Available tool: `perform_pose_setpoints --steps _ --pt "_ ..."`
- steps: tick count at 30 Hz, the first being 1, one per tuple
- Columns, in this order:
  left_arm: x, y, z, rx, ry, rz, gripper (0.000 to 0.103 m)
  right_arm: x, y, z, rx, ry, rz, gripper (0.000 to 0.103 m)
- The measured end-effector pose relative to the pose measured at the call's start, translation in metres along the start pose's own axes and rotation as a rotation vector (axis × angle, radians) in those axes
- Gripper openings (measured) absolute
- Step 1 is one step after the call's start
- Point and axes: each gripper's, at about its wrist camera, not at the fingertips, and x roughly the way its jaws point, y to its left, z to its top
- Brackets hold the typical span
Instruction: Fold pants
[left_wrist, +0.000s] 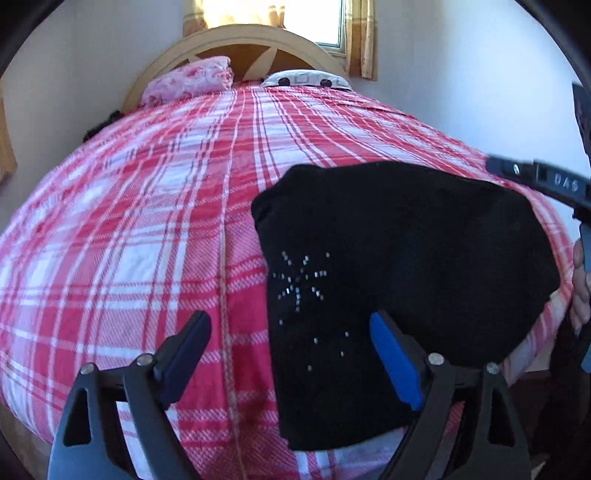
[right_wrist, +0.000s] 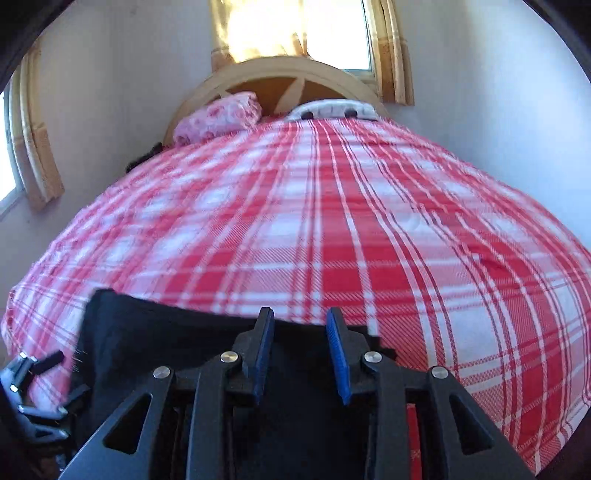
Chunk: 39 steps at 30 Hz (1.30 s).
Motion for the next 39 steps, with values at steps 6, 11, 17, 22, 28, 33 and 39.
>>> perform_pose_setpoints --steps 6,11,17,22,28,33,39 --pt "0.004 0.001 -0.006 -0.042 0.036 -0.125 0.067 0.009 0.125 0.019 -0.291 0.094 0.354 0.031" --pt "0.004 -0.003 -0.014 -0.010 0.015 -0.153 0.057 0.054 0.207 0.010 -0.583 0.262 0.400 0.031" --pt "0.003 -0.008 -0.019 0.015 -0.012 -0.137 0.053 0.122 0.229 0.005 -0.554 0.453 0.252 0.034" --pt "-0.004 -0.010 -0.023 0.022 0.007 -0.155 0.053 0.141 0.236 0.006 -0.538 0.451 0.219 0.035" --pt "-0.010 -0.008 -0.030 0.023 0.006 -0.176 0.053 0.120 0.197 0.028 -0.272 0.349 0.387 0.035" --pt "-0.016 -0.017 -0.031 0.056 -0.004 -0.187 0.052 0.099 0.208 0.031 -0.307 0.358 0.465 0.035" --pt "-0.016 -0.039 -0.032 0.101 0.013 -0.186 0.052 0.114 0.253 -0.003 -0.700 0.449 0.234 0.056"
